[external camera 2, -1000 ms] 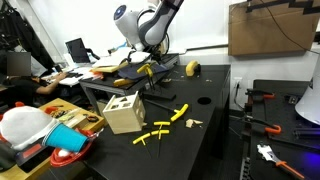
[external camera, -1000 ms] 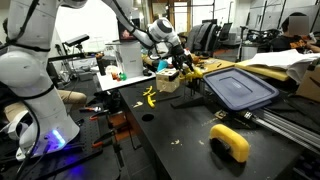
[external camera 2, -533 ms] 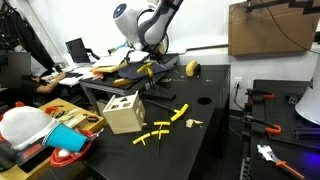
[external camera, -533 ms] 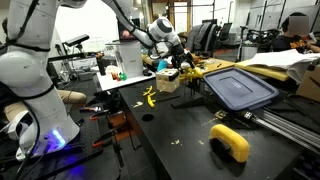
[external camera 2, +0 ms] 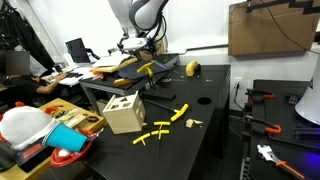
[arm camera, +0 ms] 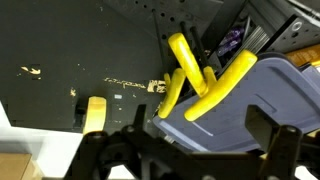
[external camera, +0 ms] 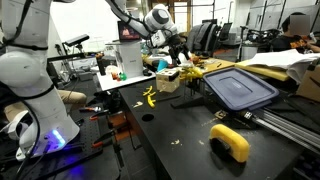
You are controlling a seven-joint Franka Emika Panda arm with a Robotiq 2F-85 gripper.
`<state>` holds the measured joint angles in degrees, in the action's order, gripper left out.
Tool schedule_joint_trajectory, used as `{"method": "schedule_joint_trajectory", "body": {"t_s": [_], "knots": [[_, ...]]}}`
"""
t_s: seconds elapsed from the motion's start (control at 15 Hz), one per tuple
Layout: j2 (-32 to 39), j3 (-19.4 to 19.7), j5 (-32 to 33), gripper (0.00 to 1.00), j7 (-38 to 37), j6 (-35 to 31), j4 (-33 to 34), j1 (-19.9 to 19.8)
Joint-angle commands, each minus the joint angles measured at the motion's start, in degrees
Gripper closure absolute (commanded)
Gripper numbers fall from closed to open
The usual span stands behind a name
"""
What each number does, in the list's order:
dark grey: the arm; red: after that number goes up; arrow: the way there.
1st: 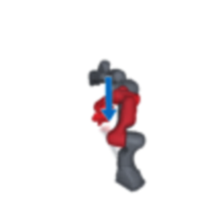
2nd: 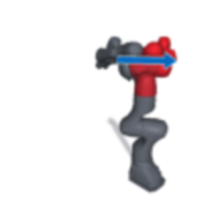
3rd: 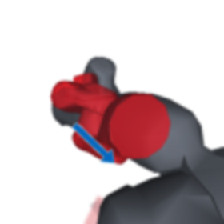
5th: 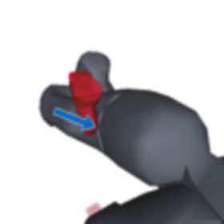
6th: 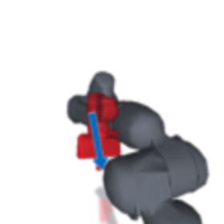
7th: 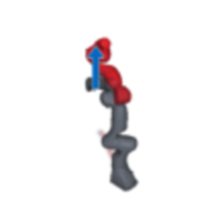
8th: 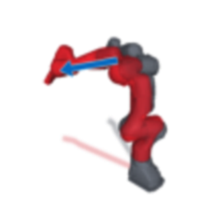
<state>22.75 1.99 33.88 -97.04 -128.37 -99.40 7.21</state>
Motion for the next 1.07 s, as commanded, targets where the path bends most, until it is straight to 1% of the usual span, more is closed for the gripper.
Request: {"method": "schedule_joint_trajectory", "body": {"t_s": [0.0, 0.33, 0.53, 0.67, 1.0], "knots": [[-5.9, -2.0, -8.0, 0.0, 15.0, 0.2, -3.2, -1.2], [-9.3, -3.3, -20.0, 0.0, 37.1, 3.7, -2.3, -1.6], [-10.8, -3.9, -26.4, 0.0, 49.2, 8.9, -0.9, -1.9], [-11.9, -4.1, -29.0, 0.0, 56.1, 13.6, 0.2, -1.7], [-14.3, -5.0, -32.2, 0.0, 71.2, 25.6, 3.6, -1.2]]}}
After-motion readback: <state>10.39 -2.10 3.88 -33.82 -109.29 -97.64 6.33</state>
